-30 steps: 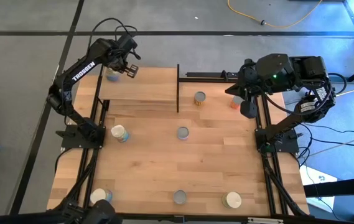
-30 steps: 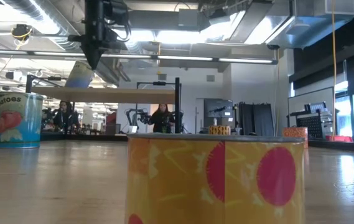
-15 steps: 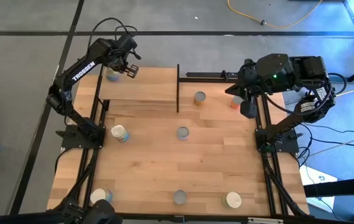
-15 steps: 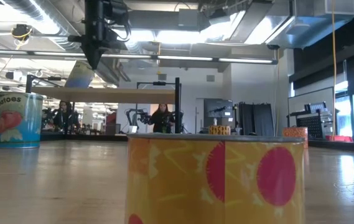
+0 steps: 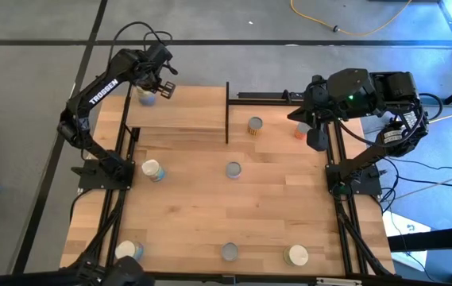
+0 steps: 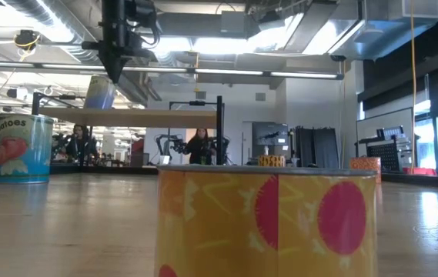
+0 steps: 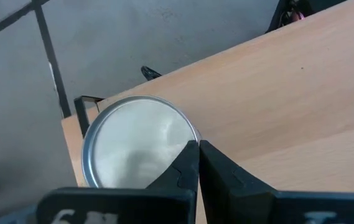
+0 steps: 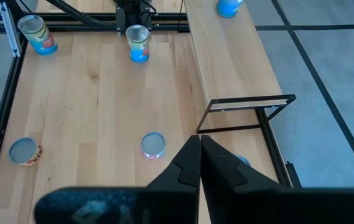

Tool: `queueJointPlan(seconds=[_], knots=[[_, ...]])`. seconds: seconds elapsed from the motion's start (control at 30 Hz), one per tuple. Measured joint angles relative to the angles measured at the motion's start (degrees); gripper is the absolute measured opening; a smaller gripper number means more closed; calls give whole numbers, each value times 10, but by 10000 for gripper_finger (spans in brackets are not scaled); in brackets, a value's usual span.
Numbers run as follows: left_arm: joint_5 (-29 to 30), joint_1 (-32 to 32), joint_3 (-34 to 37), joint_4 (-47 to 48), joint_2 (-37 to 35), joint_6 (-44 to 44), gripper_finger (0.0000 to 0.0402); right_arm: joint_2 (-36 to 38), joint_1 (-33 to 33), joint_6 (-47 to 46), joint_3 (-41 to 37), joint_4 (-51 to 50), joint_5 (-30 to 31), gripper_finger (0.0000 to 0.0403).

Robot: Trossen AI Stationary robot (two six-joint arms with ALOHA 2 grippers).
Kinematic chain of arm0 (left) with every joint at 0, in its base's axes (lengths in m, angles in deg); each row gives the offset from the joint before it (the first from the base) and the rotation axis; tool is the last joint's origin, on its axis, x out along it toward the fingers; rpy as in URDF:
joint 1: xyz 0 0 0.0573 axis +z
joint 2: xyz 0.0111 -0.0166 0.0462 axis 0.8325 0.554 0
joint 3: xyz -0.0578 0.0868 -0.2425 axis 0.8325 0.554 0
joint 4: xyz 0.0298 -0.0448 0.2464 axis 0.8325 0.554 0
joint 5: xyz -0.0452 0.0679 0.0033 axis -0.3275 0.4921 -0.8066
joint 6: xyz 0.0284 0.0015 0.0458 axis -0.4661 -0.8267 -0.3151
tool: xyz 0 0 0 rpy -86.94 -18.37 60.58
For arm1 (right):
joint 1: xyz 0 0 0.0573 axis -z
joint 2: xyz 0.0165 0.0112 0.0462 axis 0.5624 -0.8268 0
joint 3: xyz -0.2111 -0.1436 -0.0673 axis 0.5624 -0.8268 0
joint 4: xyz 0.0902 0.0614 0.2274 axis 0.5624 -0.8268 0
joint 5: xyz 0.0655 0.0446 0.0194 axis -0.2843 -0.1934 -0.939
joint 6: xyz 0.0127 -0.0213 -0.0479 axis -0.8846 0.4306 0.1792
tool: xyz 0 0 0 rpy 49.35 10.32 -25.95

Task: Pick and place cans onto a shelf
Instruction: Put the blue canned peas on the shelf

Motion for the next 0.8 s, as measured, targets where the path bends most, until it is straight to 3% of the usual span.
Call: queueJointPlan(seconds=[0.53,0.8], knots=[[-3,0,0,0,0,4,50,-6,0,2,0,0,0,11],[2,-11,-24,4,0,-17,53,-6,0,2,0,0,0,11]])
